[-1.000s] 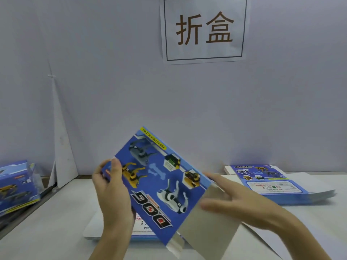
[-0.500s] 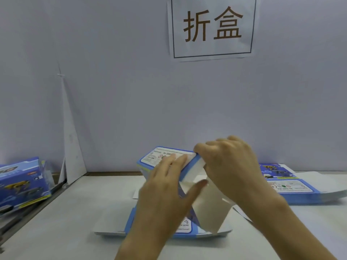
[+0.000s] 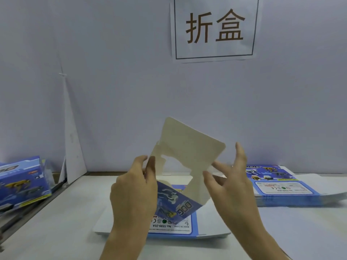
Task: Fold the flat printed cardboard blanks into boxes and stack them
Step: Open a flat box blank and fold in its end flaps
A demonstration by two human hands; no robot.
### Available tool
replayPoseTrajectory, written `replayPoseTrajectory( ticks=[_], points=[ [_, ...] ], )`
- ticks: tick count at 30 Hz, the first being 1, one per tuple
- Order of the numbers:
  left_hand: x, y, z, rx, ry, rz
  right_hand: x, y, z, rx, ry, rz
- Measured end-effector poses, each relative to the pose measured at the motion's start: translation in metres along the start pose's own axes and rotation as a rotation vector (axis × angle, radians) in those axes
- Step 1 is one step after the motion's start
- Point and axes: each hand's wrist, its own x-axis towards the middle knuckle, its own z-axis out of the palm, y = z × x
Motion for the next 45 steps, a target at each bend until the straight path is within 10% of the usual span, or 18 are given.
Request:
replayPoseTrajectory(
  ticks=[9, 17, 26, 33, 38, 45],
  points=[
    [0.006, -0.014, 0.011, -0.371, -0.184, -0.207, 0.035, -0.005, -0.023, 0.045, -0.161, 0.158],
    [0.023, -0.043, 0.002, -1.345, -0.606, -1.121, 0.046, 0.036, -0.023, 0.853, -0.322, 0.891],
    [0.02, -0.052, 0.016, -1.478, -0.752, -1.199, 0.047, 0.051, -0.024, 1.119, -0.535, 1.09],
    [0.006, -0.036, 0.04, -1.134, -0.358, -0.612, 0.044, 0.038, -0.014, 1.029, -0.292, 0.858],
    [-0.029, -0.021, 0.062, -0.767, -0.442, -0.096, 0.032, 0.025, -0.013, 0.929, -0.344, 0.761],
    [-0.037, -0.024, 0.081, -0.477, -0.399, -0.06, 0.056, 0.002, -0.027, -0.095, -0.174, 0.185]
  ],
)
